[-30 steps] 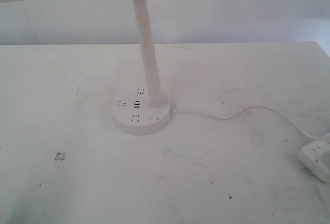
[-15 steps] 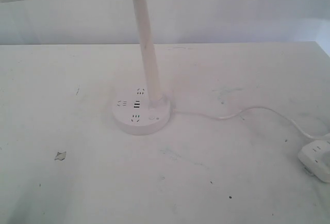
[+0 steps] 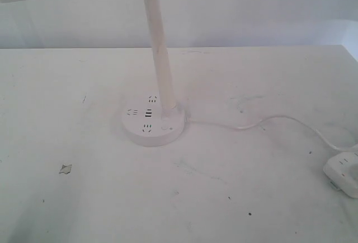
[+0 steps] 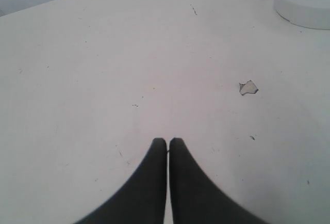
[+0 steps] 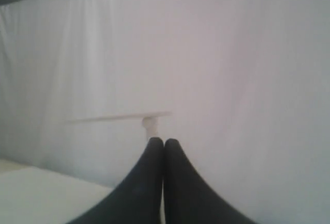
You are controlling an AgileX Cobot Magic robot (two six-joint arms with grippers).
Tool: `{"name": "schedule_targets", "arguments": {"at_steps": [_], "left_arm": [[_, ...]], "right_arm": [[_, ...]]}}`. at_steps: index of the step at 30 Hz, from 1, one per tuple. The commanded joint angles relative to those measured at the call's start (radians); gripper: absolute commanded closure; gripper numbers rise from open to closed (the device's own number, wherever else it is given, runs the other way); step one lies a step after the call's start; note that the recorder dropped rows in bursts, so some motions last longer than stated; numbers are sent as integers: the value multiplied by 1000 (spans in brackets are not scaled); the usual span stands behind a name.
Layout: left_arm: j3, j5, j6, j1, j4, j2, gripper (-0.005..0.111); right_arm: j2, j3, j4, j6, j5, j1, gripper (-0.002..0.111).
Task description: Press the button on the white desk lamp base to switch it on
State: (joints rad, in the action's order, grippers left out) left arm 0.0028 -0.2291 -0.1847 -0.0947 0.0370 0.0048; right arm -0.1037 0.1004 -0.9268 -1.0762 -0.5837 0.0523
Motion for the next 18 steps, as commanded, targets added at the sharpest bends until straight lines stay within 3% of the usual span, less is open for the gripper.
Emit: {"name": "schedule_targets", "arguments": {"at_steps": [1,8,18], "left_arm": [[-3,4,1,-2,5,-5,106],[-3,4,1,-2,5,-5,106],[-3,4,1,-2,5,-5,106]], "right_arm": [[-163,69,-241,-118,-81,8,108],[-442,174,-401,-118,-203,6,108],[-655,226,-412,-114,-261,6,108]]}}
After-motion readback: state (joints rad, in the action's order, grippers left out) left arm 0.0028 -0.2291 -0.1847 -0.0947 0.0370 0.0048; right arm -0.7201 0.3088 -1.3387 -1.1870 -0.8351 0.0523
